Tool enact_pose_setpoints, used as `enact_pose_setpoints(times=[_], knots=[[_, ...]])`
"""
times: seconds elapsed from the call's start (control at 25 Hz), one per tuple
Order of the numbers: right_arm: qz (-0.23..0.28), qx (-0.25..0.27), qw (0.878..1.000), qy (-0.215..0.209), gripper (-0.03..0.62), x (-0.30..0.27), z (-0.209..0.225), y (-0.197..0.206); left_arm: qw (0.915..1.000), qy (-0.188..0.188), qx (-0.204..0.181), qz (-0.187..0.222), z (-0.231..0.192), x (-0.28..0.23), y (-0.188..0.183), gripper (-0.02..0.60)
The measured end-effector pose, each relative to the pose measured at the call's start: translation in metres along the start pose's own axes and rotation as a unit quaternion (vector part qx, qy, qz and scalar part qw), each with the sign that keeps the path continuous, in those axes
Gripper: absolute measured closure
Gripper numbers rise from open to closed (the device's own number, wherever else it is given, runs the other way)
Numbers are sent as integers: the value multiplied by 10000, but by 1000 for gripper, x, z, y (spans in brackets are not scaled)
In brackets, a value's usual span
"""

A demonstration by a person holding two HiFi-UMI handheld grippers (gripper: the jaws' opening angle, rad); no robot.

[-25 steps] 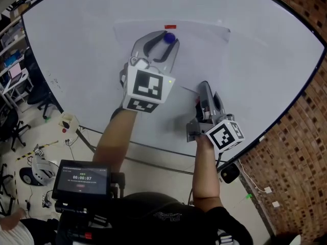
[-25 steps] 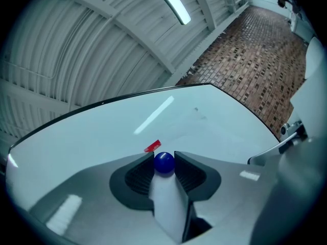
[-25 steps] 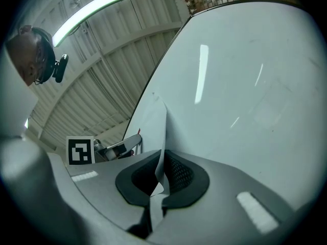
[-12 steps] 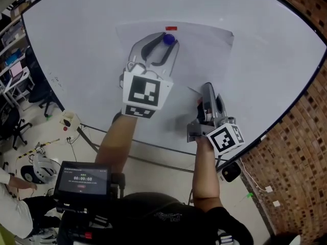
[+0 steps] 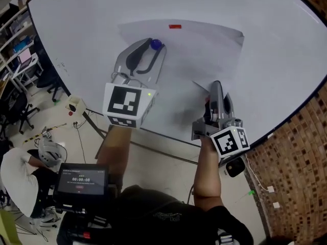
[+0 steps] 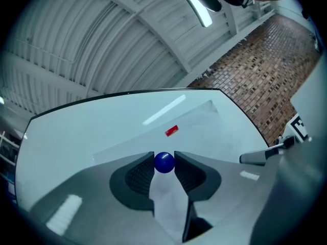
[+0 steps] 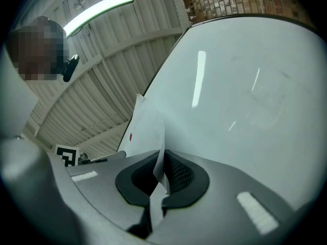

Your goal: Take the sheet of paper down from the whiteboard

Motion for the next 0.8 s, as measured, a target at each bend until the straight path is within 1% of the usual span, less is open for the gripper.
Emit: enact_pose_setpoints(times=[0.12, 0.24, 0.44, 0.6, 0.68, 0.8], knots=[[61, 122, 9999, 68, 582, 7, -1, 4, 9999, -67, 62, -50, -1, 16, 6, 459], [71, 298, 9993, 206, 582, 14, -5, 10, 9995, -137, 267, -33, -7, 37, 10, 459], [82, 805, 9951, 563, 582, 28, -23, 22, 9981, -196, 576, 56, -24, 76, 13, 458], [172, 1258, 9876, 925, 582, 44, -41, 37, 9965, -110, 830, -27, -38, 110, 26, 459], [261, 1449, 9830, 1100, 582, 53, -50, 44, 9955, -16, 942, -112, -39, 124, 33, 459], [241, 1722, 9754, 1354, 582, 74, -73, 62, 9941, 145, 1044, -250, -38, 153, 44, 459]])
Point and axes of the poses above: the fingertips, and each gripper's own axes: x backward along the fingers, z to its right, y out of its underside, the point moved 6 cm from there along x, backward along the fingers, and after that the axes turned 15 degrees about -x, right-handed, at the moved point
